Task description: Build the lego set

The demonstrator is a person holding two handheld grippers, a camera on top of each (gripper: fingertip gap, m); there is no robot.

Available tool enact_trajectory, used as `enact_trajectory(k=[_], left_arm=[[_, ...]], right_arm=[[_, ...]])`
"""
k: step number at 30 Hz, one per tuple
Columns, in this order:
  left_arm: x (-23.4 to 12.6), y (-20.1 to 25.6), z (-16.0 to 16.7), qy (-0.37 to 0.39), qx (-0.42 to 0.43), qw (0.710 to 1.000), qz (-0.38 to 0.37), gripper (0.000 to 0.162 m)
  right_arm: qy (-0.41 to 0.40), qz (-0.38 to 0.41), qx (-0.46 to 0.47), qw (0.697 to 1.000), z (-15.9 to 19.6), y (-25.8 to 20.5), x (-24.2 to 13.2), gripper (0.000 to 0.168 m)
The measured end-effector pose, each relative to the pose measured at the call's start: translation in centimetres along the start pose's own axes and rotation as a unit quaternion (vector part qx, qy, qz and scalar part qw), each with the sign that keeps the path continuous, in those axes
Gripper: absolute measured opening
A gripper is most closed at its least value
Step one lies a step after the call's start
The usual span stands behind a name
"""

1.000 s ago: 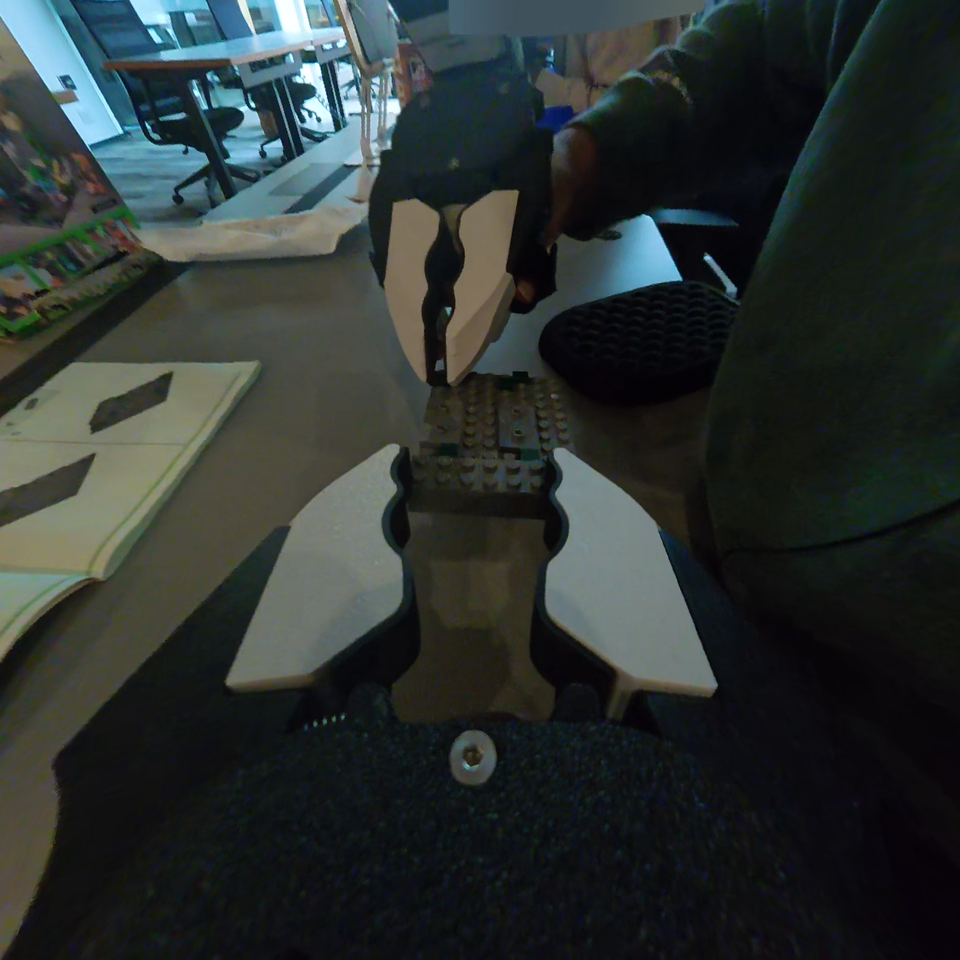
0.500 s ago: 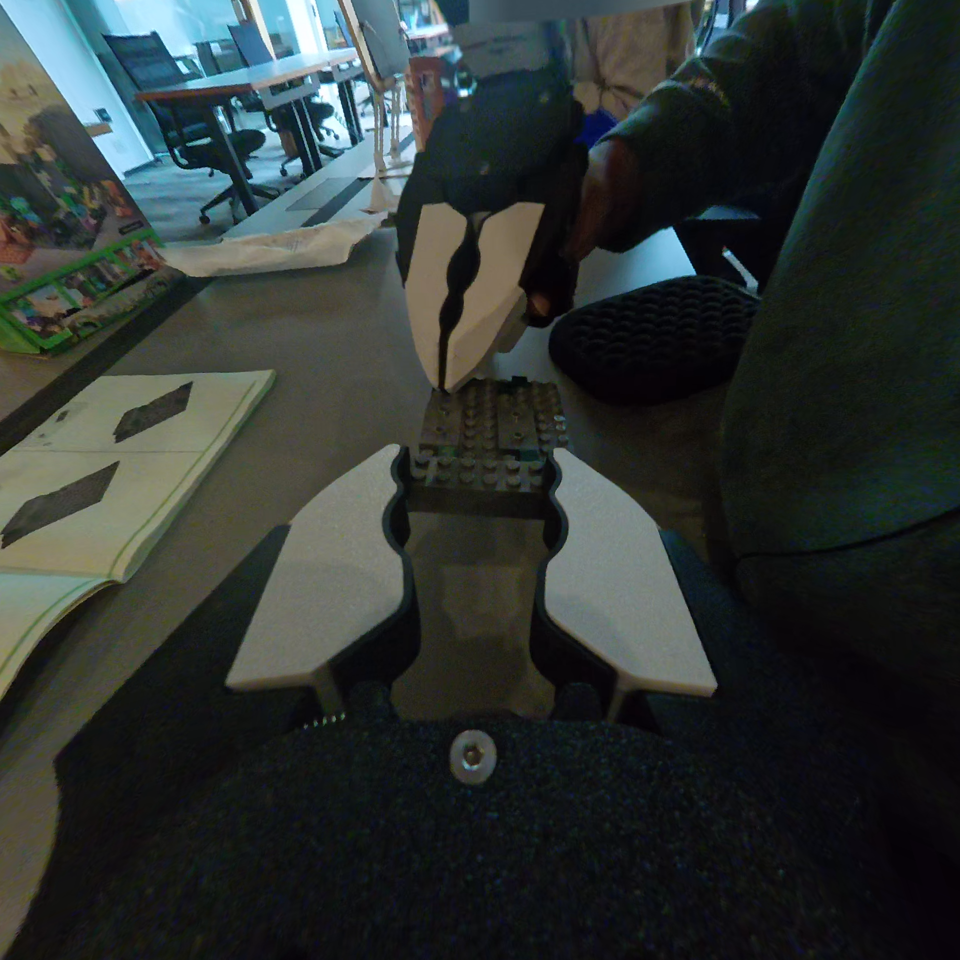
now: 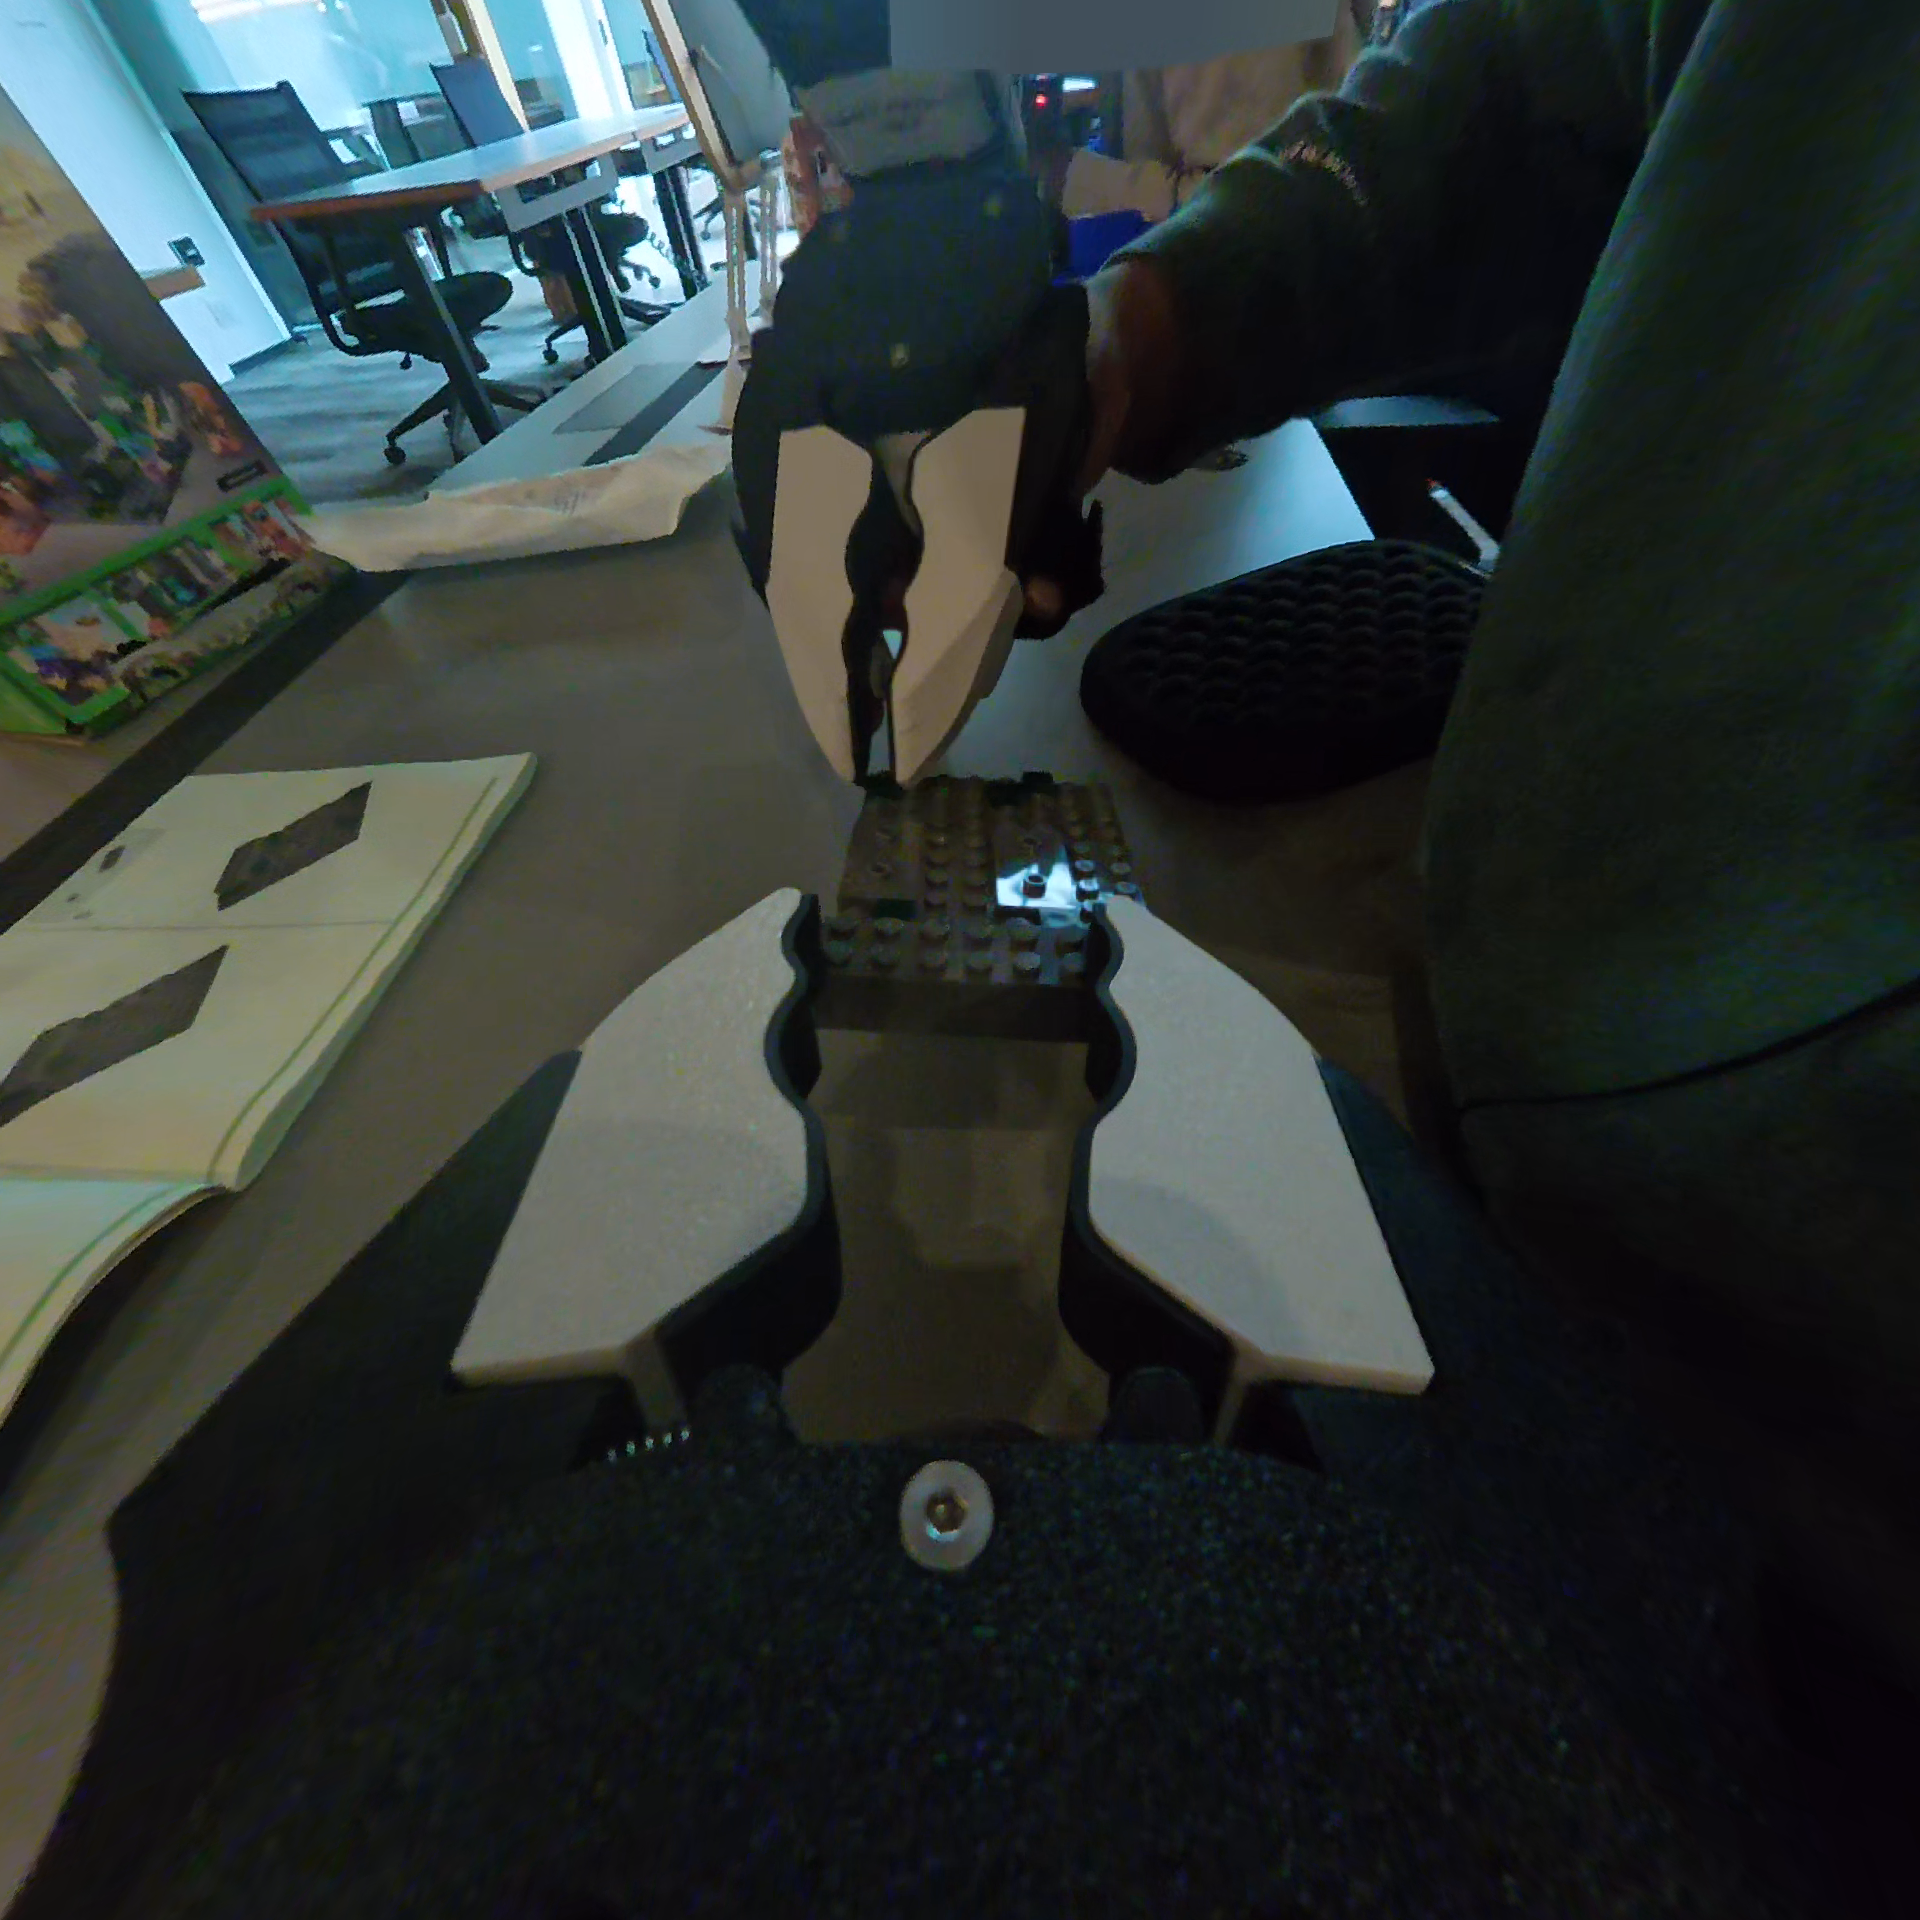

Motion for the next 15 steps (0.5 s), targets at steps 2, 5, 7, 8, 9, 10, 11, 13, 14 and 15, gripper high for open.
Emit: enact_trajectory(k=[2, 5, 7, 8, 9, 10, 11, 13, 14, 15], left_arm=[[0.1, 0.0, -0.1, 0.002, 0.003, 1.000, -0.002, 0.048], [-0.6, -0.2, -0.5, 0.045, 0.018, 0.998, -0.032, 0.000], [-0.4, -0.3, -0.5, 0.010, 0.026, 0.999, -0.030, 0.010], [0.0, -0.1, -0.1, -0.015, 0.032, 0.999, -0.023, 0.014], [0.3, 0.0, 0.3, -0.031, 0.035, 0.999, -0.018, 0.012], [0.5, 0.1, 0.7, -0.039, 0.032, 0.999, -0.018, 0.008], [0.7, 0.2, 1.1, -0.046, 0.024, 0.999, -0.012, 0.008], [0.8, 0.2, 1.4, -0.055, 0.015, 0.998, -0.005, 0.010], [0.9, 0.3, 1.5, -0.061, 0.013, 0.998, 0.000, 0.011], [1.0, 0.3, 1.5, -0.069, 0.009, 0.998, 0.006, 0.012]], right_arm=[[-0.001, 0.003, 0.003, 1.000, 0.0, 0.0, 0.0, 0.007], [-0.007, 0.021, 0.003, 1.000, 0.1, -0.3, 0.2, 0.000], [-0.008, 0.040, 0.004, 0.999, 0.3, -0.5, 0.4, 0.000], [-0.008, 0.045, 0.009, 0.999, 0.5, -0.6, 0.5, 0.000], [-0.010, 0.045, 0.015, 0.999, 0.7, -0.6, 0.5, 0.000], [-0.011, 0.046, 0.022, 0.999, 1.0, -0.6, 0.5, 0.000], [-0.008, 0.047, 0.027, 0.999, 1.2, -0.6, 0.5, 0.000], [-0.003, 0.045, 0.033, 0.998, 1.4, -0.8, 0.3, 0.000], [0.000, 0.040, 0.032, 0.999, 1.5, -1.0, 0.2, 0.000], [0.002, 0.025, 0.029, 0.999, 1.7, -1.1, 0.0, 0.000]])
Point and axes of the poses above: each gripper's, where its closed fingertips meet, x out along the fingers, z out of its underside, y = z × x across the jaws, the point moved 9 cm from there along -x, back along the fingers, and after that the axes turned 2 degrees about -y, right-handed, at the moved point
